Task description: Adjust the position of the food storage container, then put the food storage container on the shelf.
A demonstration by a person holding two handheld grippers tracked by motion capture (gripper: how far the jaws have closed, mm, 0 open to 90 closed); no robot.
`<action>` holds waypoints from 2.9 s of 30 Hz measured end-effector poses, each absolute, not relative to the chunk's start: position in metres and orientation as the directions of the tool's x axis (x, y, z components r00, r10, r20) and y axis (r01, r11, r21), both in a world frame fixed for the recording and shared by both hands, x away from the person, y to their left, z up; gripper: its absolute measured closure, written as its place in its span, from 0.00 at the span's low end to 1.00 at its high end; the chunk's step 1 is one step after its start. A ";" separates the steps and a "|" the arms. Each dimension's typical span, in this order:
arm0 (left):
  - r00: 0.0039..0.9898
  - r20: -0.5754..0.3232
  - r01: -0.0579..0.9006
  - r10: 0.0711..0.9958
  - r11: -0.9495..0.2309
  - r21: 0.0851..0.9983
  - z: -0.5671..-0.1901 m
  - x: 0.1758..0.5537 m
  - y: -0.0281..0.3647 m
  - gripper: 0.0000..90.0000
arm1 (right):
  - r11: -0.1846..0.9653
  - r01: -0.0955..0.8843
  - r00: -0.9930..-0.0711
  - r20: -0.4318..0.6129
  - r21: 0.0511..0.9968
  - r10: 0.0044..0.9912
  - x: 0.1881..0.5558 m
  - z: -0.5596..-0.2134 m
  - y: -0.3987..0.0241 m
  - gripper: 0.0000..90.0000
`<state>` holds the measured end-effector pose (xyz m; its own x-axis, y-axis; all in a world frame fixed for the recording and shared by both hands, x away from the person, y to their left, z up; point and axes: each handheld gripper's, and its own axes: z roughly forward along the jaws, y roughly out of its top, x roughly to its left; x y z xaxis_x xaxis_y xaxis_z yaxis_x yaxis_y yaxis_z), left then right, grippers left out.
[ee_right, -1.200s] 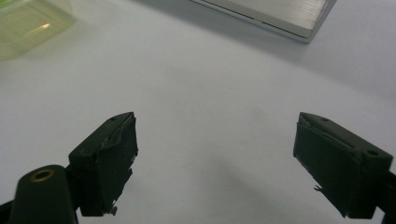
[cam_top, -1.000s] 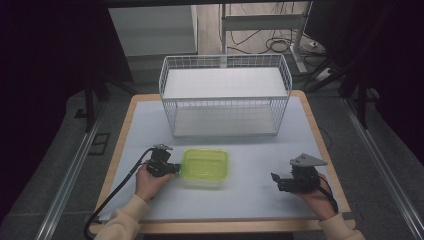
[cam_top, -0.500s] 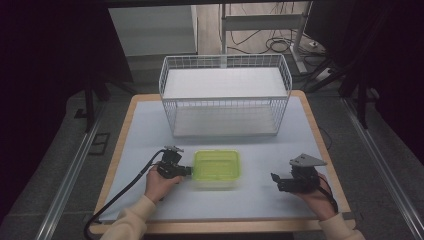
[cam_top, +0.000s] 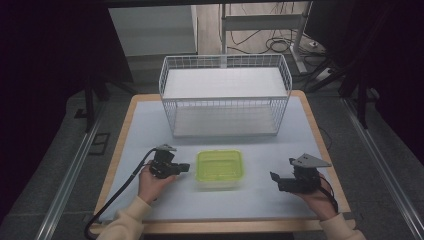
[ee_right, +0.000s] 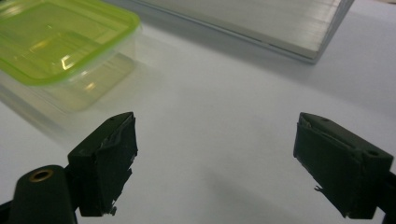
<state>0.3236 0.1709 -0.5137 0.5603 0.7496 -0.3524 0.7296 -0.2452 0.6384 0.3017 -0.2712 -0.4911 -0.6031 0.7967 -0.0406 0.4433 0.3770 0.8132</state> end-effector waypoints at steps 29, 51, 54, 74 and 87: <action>0.529 -0.449 0.705 0.720 -0.078 0.705 -0.488 0.294 0.194 0.48 | 0.219 0.550 -0.665 0.265 0.806 0.698 0.306 -0.478 -0.250 0.21; 0.486 -0.560 0.782 0.671 -0.050 0.621 -0.500 0.329 0.164 0.50 | 0.186 0.704 -0.600 0.433 0.686 0.672 0.362 -0.484 -0.196 0.38; 0.479 -0.566 0.790 0.671 -0.048 0.612 -0.504 0.330 0.164 0.51 | 0.184 0.719 -0.593 0.453 0.670 0.666 0.365 -0.488 -0.196 0.40; 0.463 -0.607 0.833 0.646 -0.083 0.547 -0.521 0.335 0.150 0.75 | 0.166 0.819 -0.521 0.589 0.549 0.618 0.370 -0.513 -0.193 0.75; 0.484 -0.623 0.815 0.615 -0.057 0.577 -0.512 0.324 0.153 0.85 | 0.086 0.860 -0.451 0.669 0.504 0.591 0.366 -0.507 -0.201 0.87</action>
<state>0.3236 0.1529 -0.5123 0.4844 0.6147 -0.6225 0.8146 -0.0573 0.5772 0.3660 -0.2006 -0.5066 -0.4508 0.5912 0.6688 0.8596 0.0855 0.5038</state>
